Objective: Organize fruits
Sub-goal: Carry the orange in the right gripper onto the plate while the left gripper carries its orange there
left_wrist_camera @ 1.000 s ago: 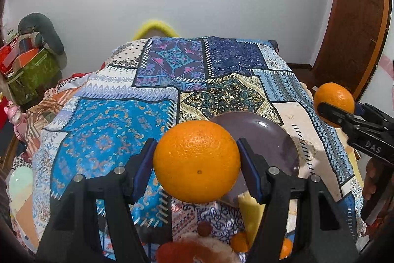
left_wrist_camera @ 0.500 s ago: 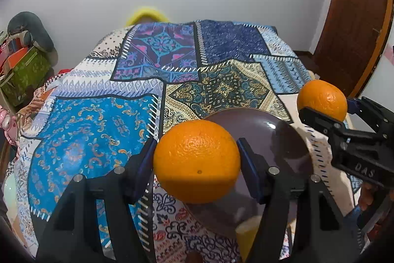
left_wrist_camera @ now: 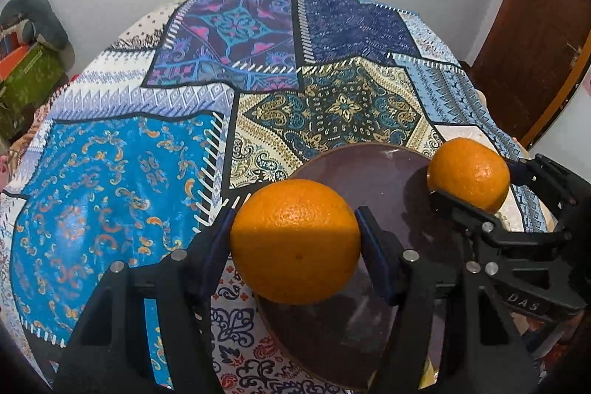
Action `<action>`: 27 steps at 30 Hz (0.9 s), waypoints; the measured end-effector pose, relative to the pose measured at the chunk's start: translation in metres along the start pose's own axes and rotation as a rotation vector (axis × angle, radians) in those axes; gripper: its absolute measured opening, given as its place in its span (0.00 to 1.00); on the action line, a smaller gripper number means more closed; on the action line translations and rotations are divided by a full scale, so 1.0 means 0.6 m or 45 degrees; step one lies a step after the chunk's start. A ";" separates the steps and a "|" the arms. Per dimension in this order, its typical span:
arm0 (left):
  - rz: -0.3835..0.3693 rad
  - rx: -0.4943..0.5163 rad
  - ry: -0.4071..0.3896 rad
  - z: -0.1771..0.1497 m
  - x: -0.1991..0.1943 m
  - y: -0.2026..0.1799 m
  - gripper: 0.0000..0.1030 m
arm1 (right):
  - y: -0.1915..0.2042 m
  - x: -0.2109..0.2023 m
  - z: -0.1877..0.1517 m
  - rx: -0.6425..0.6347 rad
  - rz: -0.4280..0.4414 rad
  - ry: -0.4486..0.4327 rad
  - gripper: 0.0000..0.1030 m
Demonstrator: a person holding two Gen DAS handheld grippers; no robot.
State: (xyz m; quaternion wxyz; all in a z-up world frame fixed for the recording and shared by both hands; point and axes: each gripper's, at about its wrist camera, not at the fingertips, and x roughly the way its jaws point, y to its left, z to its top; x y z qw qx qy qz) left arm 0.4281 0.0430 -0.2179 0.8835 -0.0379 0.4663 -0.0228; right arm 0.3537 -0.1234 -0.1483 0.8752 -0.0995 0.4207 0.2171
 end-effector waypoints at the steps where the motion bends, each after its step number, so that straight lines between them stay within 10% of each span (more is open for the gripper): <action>1: -0.006 -0.005 0.011 0.001 0.002 0.001 0.63 | 0.001 0.005 0.000 -0.010 0.002 0.017 0.64; 12: -0.023 0.009 0.079 0.005 0.015 -0.013 0.68 | 0.015 0.028 -0.006 -0.077 -0.023 0.081 0.65; 27: 0.031 -0.004 -0.070 -0.012 -0.110 0.009 0.74 | 0.037 -0.055 -0.017 -0.063 -0.031 -0.022 0.78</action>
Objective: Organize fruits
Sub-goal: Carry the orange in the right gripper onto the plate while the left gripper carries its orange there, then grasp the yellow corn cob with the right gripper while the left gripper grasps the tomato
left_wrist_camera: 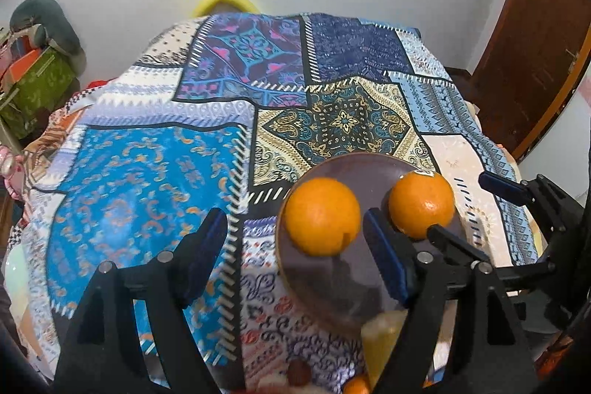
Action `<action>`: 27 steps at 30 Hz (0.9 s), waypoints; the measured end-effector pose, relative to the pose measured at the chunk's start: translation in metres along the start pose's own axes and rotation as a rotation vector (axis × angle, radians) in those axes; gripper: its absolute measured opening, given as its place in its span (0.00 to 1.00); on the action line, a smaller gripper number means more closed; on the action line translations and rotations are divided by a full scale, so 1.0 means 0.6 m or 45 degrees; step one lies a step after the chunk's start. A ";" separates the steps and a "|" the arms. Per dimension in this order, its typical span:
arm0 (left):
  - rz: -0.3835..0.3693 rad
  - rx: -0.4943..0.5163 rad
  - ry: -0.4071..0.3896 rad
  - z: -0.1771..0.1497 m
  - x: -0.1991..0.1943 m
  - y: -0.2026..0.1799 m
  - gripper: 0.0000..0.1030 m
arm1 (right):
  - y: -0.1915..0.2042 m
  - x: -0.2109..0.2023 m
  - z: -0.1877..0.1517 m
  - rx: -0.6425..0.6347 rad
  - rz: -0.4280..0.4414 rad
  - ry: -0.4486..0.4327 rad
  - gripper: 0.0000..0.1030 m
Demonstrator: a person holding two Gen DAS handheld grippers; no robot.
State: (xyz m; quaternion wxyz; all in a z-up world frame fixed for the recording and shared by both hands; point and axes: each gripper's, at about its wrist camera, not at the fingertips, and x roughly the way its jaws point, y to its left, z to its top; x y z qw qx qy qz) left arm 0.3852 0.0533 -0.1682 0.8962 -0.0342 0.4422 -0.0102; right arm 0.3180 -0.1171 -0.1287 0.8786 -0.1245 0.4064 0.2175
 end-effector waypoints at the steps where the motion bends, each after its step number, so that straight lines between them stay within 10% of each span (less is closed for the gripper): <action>1: 0.000 -0.004 -0.009 -0.004 -0.011 0.004 0.74 | 0.002 -0.008 -0.001 0.006 -0.004 -0.007 0.78; 27: 0.024 0.011 -0.006 -0.176 -0.158 0.100 0.74 | 0.121 -0.142 -0.081 0.090 -0.008 -0.046 0.78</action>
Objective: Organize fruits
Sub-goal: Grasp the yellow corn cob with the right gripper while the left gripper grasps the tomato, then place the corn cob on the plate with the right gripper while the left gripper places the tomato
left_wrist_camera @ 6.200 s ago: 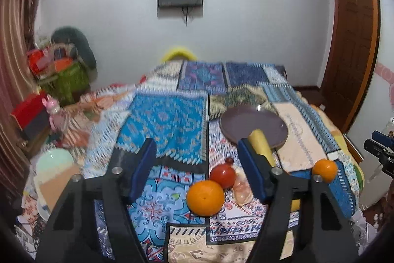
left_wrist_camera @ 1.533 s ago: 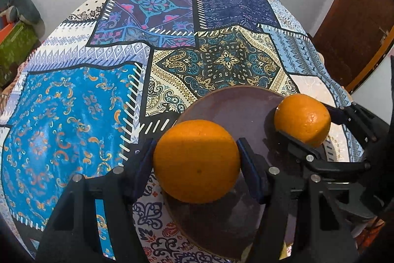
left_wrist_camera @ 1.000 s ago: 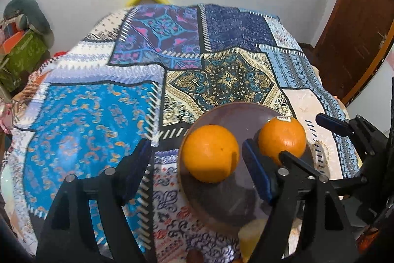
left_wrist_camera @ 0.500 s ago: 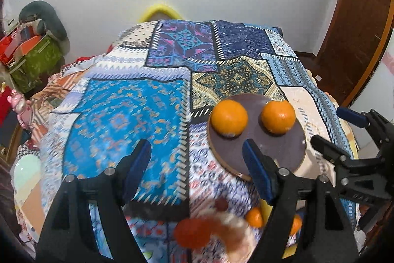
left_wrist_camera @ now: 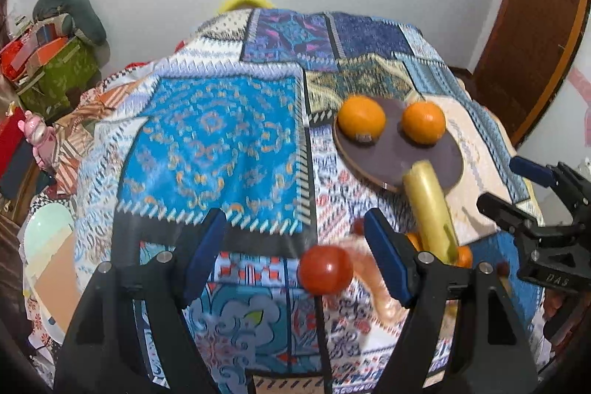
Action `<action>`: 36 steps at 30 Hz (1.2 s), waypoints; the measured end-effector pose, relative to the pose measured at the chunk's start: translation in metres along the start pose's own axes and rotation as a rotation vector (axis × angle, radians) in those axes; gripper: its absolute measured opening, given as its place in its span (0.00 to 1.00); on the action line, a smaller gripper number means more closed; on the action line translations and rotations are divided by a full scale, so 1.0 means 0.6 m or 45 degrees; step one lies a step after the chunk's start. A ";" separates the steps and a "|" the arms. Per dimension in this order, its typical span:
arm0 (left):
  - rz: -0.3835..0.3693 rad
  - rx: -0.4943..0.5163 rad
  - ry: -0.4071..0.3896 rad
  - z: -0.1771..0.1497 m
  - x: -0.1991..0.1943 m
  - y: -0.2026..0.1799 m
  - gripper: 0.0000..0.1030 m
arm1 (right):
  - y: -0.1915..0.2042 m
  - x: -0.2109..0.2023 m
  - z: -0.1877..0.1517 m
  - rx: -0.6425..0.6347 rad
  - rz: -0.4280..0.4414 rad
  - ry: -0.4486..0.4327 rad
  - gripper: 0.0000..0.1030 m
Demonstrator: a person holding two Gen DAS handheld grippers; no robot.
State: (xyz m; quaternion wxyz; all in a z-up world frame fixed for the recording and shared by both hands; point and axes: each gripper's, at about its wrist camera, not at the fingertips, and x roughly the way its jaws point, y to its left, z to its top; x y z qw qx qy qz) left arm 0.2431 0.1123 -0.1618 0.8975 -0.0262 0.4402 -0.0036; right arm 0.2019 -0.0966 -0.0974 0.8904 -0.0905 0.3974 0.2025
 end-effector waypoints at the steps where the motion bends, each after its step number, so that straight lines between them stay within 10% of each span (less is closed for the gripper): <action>1: 0.001 0.009 0.008 -0.008 0.003 0.000 0.74 | 0.002 0.001 -0.004 0.009 0.003 0.007 0.78; 36: -0.191 0.031 0.162 -0.072 0.110 -0.020 0.45 | 0.041 0.098 -0.029 0.080 0.133 0.203 0.36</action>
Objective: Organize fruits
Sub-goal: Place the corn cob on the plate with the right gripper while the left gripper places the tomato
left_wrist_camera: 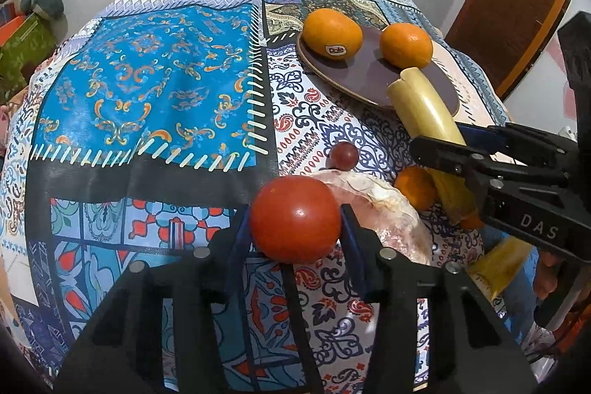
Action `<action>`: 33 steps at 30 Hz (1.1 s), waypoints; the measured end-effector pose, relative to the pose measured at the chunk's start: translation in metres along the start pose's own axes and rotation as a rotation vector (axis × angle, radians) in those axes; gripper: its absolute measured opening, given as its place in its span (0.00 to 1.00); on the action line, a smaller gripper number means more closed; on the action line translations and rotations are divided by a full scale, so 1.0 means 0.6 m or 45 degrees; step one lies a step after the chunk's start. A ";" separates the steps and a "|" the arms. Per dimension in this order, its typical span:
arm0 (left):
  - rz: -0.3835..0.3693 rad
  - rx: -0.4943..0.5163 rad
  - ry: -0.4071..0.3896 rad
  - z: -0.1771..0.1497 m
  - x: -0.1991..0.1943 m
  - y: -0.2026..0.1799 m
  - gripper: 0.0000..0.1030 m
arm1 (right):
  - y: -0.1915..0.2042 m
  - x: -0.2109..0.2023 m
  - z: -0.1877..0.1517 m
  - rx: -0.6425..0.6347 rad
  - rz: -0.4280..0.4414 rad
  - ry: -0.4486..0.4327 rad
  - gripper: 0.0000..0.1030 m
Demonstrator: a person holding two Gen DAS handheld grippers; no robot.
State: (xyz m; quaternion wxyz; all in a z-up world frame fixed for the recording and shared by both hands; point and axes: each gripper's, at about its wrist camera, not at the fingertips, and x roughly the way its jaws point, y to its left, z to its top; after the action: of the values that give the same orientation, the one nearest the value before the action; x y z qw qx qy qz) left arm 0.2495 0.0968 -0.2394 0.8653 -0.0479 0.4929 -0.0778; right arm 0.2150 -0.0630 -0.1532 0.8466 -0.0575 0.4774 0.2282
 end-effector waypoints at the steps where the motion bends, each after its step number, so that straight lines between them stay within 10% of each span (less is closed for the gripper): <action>1: 0.000 -0.002 0.002 0.001 0.000 0.000 0.45 | 0.000 -0.001 -0.001 0.001 0.007 -0.002 0.35; 33: 0.037 0.039 -0.231 0.145 -0.061 -0.062 0.44 | -0.067 -0.071 0.075 0.019 -0.011 -0.231 0.35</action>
State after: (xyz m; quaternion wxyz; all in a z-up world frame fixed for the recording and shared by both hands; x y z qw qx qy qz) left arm 0.3027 0.0676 -0.1581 0.9081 -0.0343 0.4118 -0.0682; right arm 0.2493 -0.0986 -0.0983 0.8877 -0.0322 0.4003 0.2253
